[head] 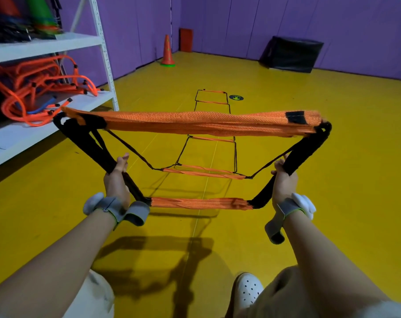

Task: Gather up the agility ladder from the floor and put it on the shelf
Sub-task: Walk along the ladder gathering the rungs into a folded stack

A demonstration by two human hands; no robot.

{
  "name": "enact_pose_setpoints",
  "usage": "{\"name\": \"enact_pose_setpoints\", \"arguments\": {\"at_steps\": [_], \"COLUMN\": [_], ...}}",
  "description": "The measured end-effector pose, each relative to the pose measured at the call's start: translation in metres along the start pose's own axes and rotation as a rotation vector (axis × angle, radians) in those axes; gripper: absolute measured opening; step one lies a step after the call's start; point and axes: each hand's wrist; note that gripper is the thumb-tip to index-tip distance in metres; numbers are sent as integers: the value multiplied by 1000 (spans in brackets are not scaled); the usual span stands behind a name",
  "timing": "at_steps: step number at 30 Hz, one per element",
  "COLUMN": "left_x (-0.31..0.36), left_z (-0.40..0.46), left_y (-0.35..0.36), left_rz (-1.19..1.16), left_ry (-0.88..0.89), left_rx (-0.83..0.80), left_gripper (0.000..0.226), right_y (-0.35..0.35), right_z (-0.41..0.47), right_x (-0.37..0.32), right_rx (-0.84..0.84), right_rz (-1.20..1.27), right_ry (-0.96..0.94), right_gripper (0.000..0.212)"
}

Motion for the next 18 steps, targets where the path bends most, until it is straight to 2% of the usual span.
{"name": "enact_pose_setpoints", "arguments": {"at_steps": [4,7,8,14,18], "left_x": [-5,-7,-7,-13,-17], "left_z": [2,2,2,4,6], "left_y": [-1,1,2,4,4], "left_rz": [-31,-65,-72,-84,-40], "left_ry": [52,53,39,-2,10], "left_rx": [-26,-24,-10,36,14], "left_gripper": [45,43,44,49,40], "right_y": [-3,-4,-4,-6,-8], "right_z": [2,4,5,12,15], "right_x": [0,-1,-1,3,4], "right_rx": [-17,24,43,93,80], "right_rz": [12,-14,-20,-73,-79], "right_ry": [-2,26,50,147,167], "right_gripper": [39,13,11,29,13]}}
Point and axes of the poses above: each hand's wrist, its own z-axis towards the middle knuckle, its own y-axis out of the palm, x = y × z, and after that the axes turned 13 degrees about y, right-handed
